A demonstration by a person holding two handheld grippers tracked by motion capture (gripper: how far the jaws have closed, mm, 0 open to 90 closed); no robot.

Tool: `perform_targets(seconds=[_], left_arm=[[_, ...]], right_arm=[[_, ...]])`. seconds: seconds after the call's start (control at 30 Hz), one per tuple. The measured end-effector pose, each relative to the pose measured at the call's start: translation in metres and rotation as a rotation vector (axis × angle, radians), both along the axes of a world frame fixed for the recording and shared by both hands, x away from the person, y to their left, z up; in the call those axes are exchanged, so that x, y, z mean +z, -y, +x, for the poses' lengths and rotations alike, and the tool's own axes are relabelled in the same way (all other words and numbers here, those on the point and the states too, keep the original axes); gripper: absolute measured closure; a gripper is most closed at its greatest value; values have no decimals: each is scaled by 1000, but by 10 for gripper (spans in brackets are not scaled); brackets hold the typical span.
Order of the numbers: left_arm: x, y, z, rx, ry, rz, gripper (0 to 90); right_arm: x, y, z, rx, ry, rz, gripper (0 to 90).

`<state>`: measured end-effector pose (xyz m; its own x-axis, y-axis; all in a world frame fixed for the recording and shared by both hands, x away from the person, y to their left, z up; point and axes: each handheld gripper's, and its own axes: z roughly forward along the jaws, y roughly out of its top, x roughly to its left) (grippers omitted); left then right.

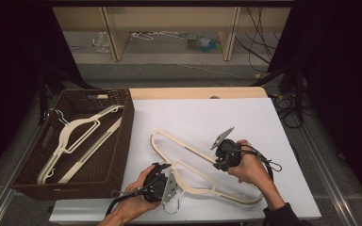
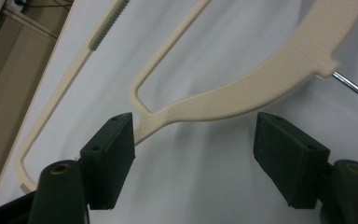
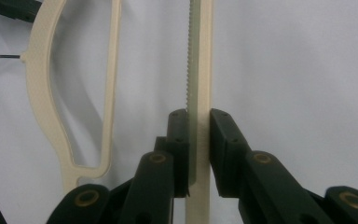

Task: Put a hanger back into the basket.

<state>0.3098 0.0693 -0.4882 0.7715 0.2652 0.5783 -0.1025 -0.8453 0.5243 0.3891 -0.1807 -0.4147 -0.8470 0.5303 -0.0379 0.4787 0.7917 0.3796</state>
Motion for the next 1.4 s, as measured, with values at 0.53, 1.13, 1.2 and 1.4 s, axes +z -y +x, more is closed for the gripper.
perform_targets(seconds=[0.53, 1.13, 1.2, 1.4], left_arm=[[8, 11, -12, -280, 115, 106, 422], [28, 9, -27, -500, 241, 146, 790], [33, 8, -27, -509, 264, 150, 812], [42, 4, -26, -514, 282, 139, 850]], right_arm=[[-4, 6, 3, 68, -35, 32, 789], [-17, 19, 6, 88, -122, 60, 787], [-19, 20, 6, 93, -134, 67, 788], [-15, 18, 4, 97, -127, 96, 720]])
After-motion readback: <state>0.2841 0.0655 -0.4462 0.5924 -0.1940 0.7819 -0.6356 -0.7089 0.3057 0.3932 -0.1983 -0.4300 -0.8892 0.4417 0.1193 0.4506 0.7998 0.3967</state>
